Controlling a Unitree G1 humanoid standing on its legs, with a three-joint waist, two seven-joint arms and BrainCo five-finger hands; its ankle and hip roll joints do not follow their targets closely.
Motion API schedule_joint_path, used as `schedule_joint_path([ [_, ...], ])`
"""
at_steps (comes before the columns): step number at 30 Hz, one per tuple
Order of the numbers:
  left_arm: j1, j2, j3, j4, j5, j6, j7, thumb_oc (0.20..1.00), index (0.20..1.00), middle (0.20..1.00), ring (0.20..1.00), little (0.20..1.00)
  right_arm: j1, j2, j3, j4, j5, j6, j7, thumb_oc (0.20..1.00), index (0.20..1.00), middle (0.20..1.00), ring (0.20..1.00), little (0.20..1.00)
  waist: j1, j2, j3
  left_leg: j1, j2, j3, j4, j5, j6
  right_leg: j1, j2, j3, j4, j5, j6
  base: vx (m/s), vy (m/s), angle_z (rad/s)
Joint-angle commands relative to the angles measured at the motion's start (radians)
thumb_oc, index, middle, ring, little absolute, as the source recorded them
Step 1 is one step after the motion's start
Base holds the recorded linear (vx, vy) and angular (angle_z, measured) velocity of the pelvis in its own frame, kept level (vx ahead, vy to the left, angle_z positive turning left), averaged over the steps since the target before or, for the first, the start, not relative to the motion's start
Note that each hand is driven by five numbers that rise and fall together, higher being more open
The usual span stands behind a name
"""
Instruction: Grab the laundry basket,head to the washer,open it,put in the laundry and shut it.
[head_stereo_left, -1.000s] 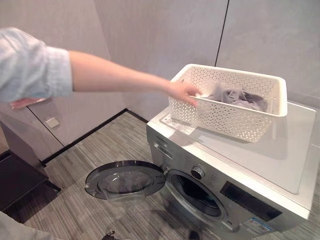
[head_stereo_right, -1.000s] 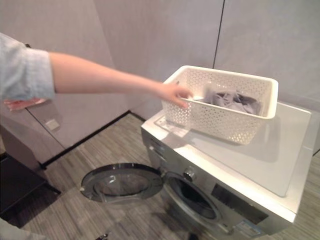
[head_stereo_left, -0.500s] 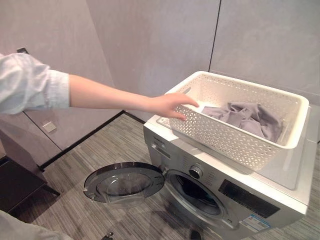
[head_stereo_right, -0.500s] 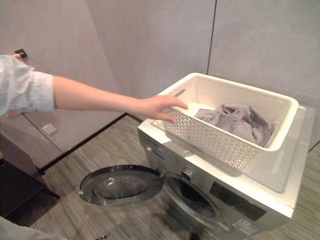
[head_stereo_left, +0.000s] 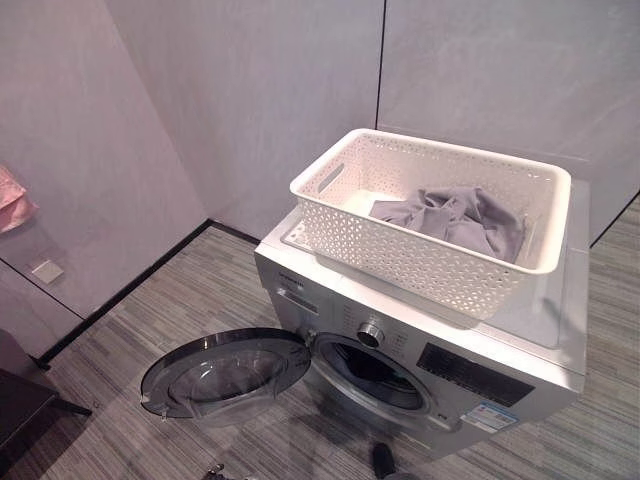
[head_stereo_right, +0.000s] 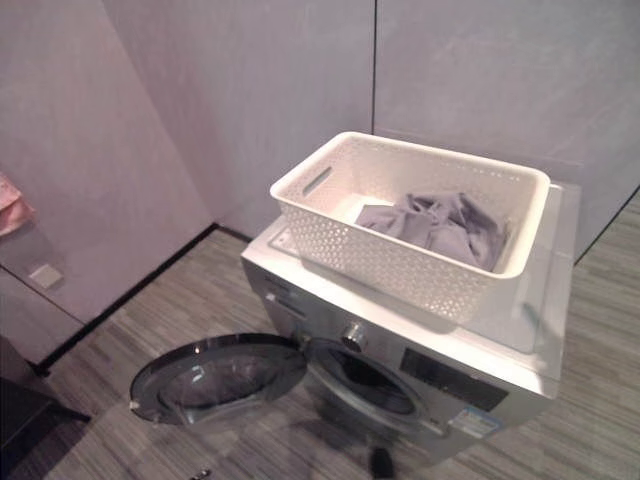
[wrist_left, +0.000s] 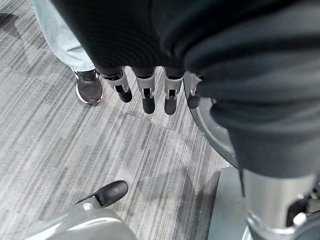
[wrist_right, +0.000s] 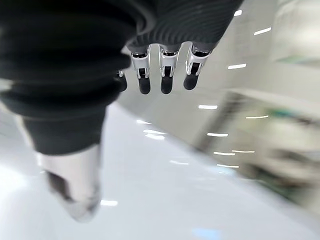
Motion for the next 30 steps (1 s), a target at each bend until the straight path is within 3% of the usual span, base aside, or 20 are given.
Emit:
schedule_joint_path([
  [1,-0.056,0.056,-0.024,0.049,0.041,-0.019,0.003,1.000,1.000,1.000,1.000,1.000,-0.102,-0.085,0.097,0.073,-0.023,-0.033,0.056,1.000,1.000,1.000,1.000,1.000,0.041,-0.079,-0.010,0.002,0.001,-0.043,0.011,-0.048,0.002,0.096,-0.048,-0.033,0.010,-0.124,0.059,0.00,0.000,0.00],
  [2,-0.053,0.065,-0.039,0.043,0.034,-0.020,-0.004,1.000,1.000,1.000,1.000,1.000,-0.213,-0.160,0.206,0.071,-0.022,-0.025,0.126,1.000,1.000,1.000,1.000,1.000,0.057,-0.094,-0.010,0.000,0.003,-0.045,0.011,-0.044,0.000,0.099,-0.048,-0.038,0.009,-0.124,0.058,0.00,0.000,0.00],
  [4,-0.048,0.073,-0.048,0.042,0.020,-0.019,-0.014,1.000,1.000,1.000,1.000,1.000,-0.334,-0.219,0.342,0.101,0.031,-0.018,0.225,1.000,1.000,1.000,1.000,1.000,0.067,-0.109,-0.011,-0.001,0.004,-0.045,0.012,-0.039,-0.002,0.100,-0.048,-0.043,0.009,-0.121,0.056,-0.02,0.005,0.06],
  [5,-0.048,0.070,-0.044,0.042,0.019,-0.019,-0.014,1.000,1.000,1.000,1.000,1.000,-0.351,-0.222,0.357,0.110,0.033,-0.020,0.226,1.000,1.000,1.000,1.000,1.000,0.063,-0.106,-0.010,-0.001,0.004,-0.045,0.012,-0.039,-0.002,0.100,-0.048,-0.042,0.009,-0.121,0.056,-0.02,0.006,0.11],
  [6,-0.041,0.074,-0.060,0.049,0.001,-0.017,-0.029,1.000,1.000,1.000,1.000,1.000,-0.438,-0.243,0.472,0.146,0.103,-0.009,0.318,1.000,1.000,1.000,1.000,1.000,0.074,-0.122,-0.010,-0.002,0.005,-0.045,0.012,-0.035,-0.005,0.101,-0.048,-0.047,0.010,-0.118,0.054,-0.01,0.004,0.16],
  [7,-0.041,0.070,-0.055,0.049,0.001,-0.017,-0.029,1.000,1.000,1.000,1.000,1.000,-0.459,-0.244,0.491,0.155,0.106,-0.011,0.318,1.000,1.000,1.000,1.000,1.000,0.069,-0.118,-0.009,-0.002,0.005,-0.044,0.012,-0.035,-0.005,0.100,-0.048,-0.047,0.010,-0.119,0.054,-0.03,0.011,0.12],
  [8,-0.037,0.074,-0.070,0.057,-0.007,-0.013,-0.050,1.000,1.000,1.000,1.000,1.000,-0.536,-0.261,0.615,0.223,0.190,0.004,0.430,1.000,1.000,1.000,1.000,1.000,0.073,-0.129,-0.006,-0.005,0.006,-0.049,0.012,-0.030,-0.008,0.101,-0.048,-0.053,0.010,-0.117,0.051,-0.02,0.008,0.08],
  [9,-0.037,0.071,-0.067,0.057,-0.008,-0.013,-0.051,1.000,1.000,1.000,1.000,1.000,-0.548,-0.262,0.627,0.229,0.192,0.002,0.430,1.000,1.000,1.000,1.000,1.000,0.070,-0.127,-0.006,-0.005,0.006,-0.049,0.012,-0.030,-0.008,0.101,-0.048,-0.053,0.010,-0.117,0.051,-0.02,0.022,0.08],
  [11,-0.026,0.077,-0.074,0.050,-0.036,-0.012,-0.088,1.000,1.000,1.000,1.000,1.000,-0.624,-0.309,0.835,0.314,0.287,0.041,0.631,1.000,1.000,1.000,1.000,1.000,0.076,-0.143,0.002,-0.011,0.011,-0.055,0.013,-0.022,-0.016,0.102,-0.049,-0.065,0.011,-0.119,0.051,-0.01,0.031,0.09],
  [12,-0.023,0.077,-0.068,0.044,-0.046,-0.012,-0.094,1.000,1.000,1.000,1.000,1.000,-0.612,-0.335,0.875,0.305,0.304,0.044,0.678,1.000,1.000,1.000,1.000,1.000,0.075,-0.146,0.005,-0.014,0.012,-0.058,0.013,-0.020,-0.018,0.100,-0.049,-0.070,0.012,-0.120,0.051,0.00,0.020,0.08],
  [13,-0.023,0.077,-0.068,0.043,-0.046,-0.012,-0.094,1.000,1.000,1.000,1.000,1.000,-0.614,-0.335,0.876,0.306,0.304,0.044,0.679,1.000,1.000,1.000,1.000,1.000,0.074,-0.146,0.005,-0.014,0.012,-0.058,0.013,-0.020,-0.018,0.100,-0.049,-0.071,0.012,-0.120,0.051,-0.01,0.019,0.08],
  [17,-0.009,0.070,-0.050,0.020,-0.069,-0.022,-0.129,1.000,1.000,1.000,1.000,1.000,-0.435,-0.461,0.921,0.208,0.340,0.038,0.829,1.000,1.000,1.000,1.000,1.000,0.071,-0.163,0.023,-0.037,0.021,-0.079,0.012,-0.006,-0.029,0.091,-0.051,-0.092,0.015,-0.125,0.052,-0.01,0.006,0.18],
  [21,-0.007,0.076,-0.053,0.003,-0.072,-0.030,-0.133,1.000,1.000,1.000,1.000,1.000,-0.383,-0.517,0.943,0.201,0.336,0.027,0.872,1.000,1.000,1.000,1.000,1.000,0.072,-0.172,0.039,-0.054,0.022,-0.091,0.010,0.000,-0.033,0.080,-0.054,-0.104,0.016,-0.127,0.053,-0.02,0.003,0.11],
  [30,0.002,0.079,-0.082,-0.056,-0.097,-0.051,-0.135,1.000,1.000,1.000,1.000,1.000,-0.409,-0.506,1.021,0.256,0.330,0.024,0.906,1.000,1.000,1.000,1.000,1.000,0.079,-0.167,0.072,-0.071,0.020,-0.093,0.010,0.003,-0.030,0.060,-0.056,-0.097,0.020,-0.125,0.055,0.00,0.002,0.00],
])
